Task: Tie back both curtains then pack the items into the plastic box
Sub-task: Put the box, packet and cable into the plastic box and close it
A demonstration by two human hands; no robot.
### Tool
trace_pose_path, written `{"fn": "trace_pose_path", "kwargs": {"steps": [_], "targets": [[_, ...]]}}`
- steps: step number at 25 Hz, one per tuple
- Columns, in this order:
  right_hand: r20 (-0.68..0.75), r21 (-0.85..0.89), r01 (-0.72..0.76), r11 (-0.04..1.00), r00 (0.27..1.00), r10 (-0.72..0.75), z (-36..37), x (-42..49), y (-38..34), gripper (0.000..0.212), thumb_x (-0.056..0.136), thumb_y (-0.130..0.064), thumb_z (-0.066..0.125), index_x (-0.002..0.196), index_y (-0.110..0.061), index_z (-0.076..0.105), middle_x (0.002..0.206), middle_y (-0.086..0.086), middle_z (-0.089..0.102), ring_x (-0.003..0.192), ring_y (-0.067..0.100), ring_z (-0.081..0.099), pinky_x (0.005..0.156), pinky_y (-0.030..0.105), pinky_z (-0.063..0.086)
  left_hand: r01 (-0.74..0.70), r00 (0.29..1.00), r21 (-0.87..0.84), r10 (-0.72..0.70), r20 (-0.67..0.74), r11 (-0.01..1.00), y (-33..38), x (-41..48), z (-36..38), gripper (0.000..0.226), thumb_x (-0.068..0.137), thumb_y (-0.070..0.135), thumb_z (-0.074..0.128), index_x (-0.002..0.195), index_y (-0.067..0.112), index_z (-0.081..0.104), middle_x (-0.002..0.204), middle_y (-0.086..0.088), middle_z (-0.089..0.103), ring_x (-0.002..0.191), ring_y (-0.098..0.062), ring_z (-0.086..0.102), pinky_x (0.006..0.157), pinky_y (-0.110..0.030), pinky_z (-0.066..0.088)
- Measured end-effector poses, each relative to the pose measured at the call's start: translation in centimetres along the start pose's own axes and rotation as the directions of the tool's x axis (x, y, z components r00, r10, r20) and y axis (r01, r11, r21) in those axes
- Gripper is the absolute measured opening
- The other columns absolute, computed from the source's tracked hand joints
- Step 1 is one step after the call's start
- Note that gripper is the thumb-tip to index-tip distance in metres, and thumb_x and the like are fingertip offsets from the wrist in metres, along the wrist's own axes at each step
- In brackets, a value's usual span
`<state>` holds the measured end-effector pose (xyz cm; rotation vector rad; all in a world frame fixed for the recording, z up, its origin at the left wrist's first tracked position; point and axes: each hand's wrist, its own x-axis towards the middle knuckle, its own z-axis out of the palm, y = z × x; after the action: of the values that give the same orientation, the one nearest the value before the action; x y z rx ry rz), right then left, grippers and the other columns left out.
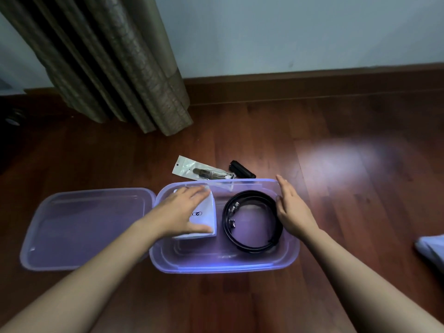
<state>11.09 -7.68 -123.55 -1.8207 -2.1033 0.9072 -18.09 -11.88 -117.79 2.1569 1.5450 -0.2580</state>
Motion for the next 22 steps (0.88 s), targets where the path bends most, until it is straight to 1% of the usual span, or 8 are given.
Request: {"fn": "trace_pose_path", "kwargs": {"steps": [2, 4, 7, 12, 16, 19, 21, 22], "targets": [[-0.007, 0.004, -0.005, 1.000, 1.000, 0.005, 0.0, 0.0, -0.1, 0.056, 0.096, -0.012, 0.036, 0.148, -0.017, 0.018, 0.156, 0.003, 0.022, 0.143, 0.019, 0.023, 0.115, 0.035, 0.024, -0.103, 0.966, -0.018, 0.095, -0.240, 0.995, 0.3, 1.9, -1.5, 0.082, 0.080, 0.074, 0.033, 0.131, 0.014, 0.052, 0.132, -0.008, 0.055, 0.119, -0.027, 0.052, 0.100, -0.041, 0.045], [-0.009, 0.005, -0.004, 1.000, 1.000, 0.004, 0.1, 0.1, 0.0, 0.055, 0.097, -0.013, 0.035, 0.148, -0.017, 0.017, 0.156, 0.002, 0.022, 0.143, 0.018, 0.022, 0.116, 0.035, 0.022, -0.141, 0.915, -0.090, 0.096, -0.391, 0.986, 0.6, 5.4, -2.7, 0.039, 0.092, 0.036, 0.047, 0.117, 0.010, 0.064, 0.111, -0.009, 0.065, 0.102, -0.028, 0.062, 0.087, -0.041, 0.051], [-0.009, 0.011, -0.010, 1.000, 1.000, 0.010, 0.0, 0.0, 0.0, 0.054, 0.097, -0.014, 0.035, 0.148, -0.018, 0.018, 0.156, 0.002, 0.022, 0.143, 0.016, 0.021, 0.116, 0.036, 0.021, -0.082, 0.954, -0.084, 0.054, -0.294, 0.993, 1.2, 11.5, -3.8, 0.031, 0.090, 0.010, 0.053, 0.118, 0.014, 0.066, 0.114, -0.008, 0.065, 0.106, -0.028, 0.060, 0.089, -0.037, 0.047], [-0.023, 0.056, -0.004, 0.998, 1.000, 0.005, 0.0, -0.1, -0.1, 0.053, 0.098, -0.016, 0.036, 0.148, -0.019, 0.019, 0.156, 0.001, 0.023, 0.143, 0.014, 0.021, 0.117, 0.032, 0.020, -0.151, 0.986, 0.214, 0.163, -0.038, 0.965, 1.7, 17.8, -2.7, 0.040, 0.087, 0.015, 0.058, 0.126, 0.027, 0.058, 0.131, 0.003, 0.055, 0.115, -0.025, 0.048, 0.091, -0.037, 0.045], [-0.024, 0.061, -0.015, 0.998, 1.000, 0.016, 0.0, -0.2, -0.1, 0.052, 0.099, -0.020, 0.036, 0.148, -0.020, 0.019, 0.156, -0.001, 0.022, 0.143, 0.013, 0.021, 0.116, 0.030, 0.019, -0.161, 0.984, 0.406, 0.178, -0.005, 0.900, 2.5, 19.0, -1.8, 0.024, 0.089, 0.016, 0.054, 0.112, 0.018, 0.062, 0.117, -0.004, 0.063, 0.110, -0.027, 0.050, 0.079, -0.034, 0.043], [-0.023, 0.070, -0.015, 0.997, 1.000, 0.017, 0.1, -0.1, 0.1, 0.051, 0.099, -0.022, 0.035, 0.148, -0.020, 0.020, 0.156, -0.001, 0.022, 0.143, 0.013, 0.021, 0.116, 0.028, 0.018, -0.101, 0.978, 0.195, 0.134, -0.163, 0.976, 2.2, 18.1, -2.3, 0.025, 0.091, 0.020, 0.055, 0.113, 0.009, 0.062, 0.112, -0.011, 0.065, 0.106, -0.030, 0.056, 0.083, -0.036, 0.045], [-0.013, 0.098, -0.014, 0.995, 1.000, 0.016, 0.1, 0.0, 0.2, 0.051, 0.098, -0.030, 0.029, 0.148, -0.019, 0.020, 0.156, 0.000, 0.023, 0.143, 0.012, 0.020, 0.115, 0.026, 0.016, -0.099, 0.918, -0.133, 0.039, -0.396, 0.986, 2.7, 15.9, -3.3, 0.023, 0.087, 0.023, 0.062, 0.104, 0.008, 0.065, 0.098, -0.009, 0.069, 0.090, -0.025, 0.063, 0.080, -0.031, 0.046], [-0.007, 0.123, -0.012, 0.992, 1.000, 0.013, 0.1, -0.1, 0.2, 0.054, 0.096, -0.035, 0.025, 0.147, -0.019, 0.021, 0.155, 0.000, 0.024, 0.143, 0.012, 0.020, 0.115, 0.023, 0.015, -0.129, 0.883, -0.313, -0.034, -0.468, 0.941, 3.3, 14.4, -4.1, 0.018, 0.083, 0.023, 0.067, 0.095, 0.009, 0.067, 0.086, -0.006, 0.069, 0.076, -0.015, 0.064, 0.072, -0.023, 0.046]]}}
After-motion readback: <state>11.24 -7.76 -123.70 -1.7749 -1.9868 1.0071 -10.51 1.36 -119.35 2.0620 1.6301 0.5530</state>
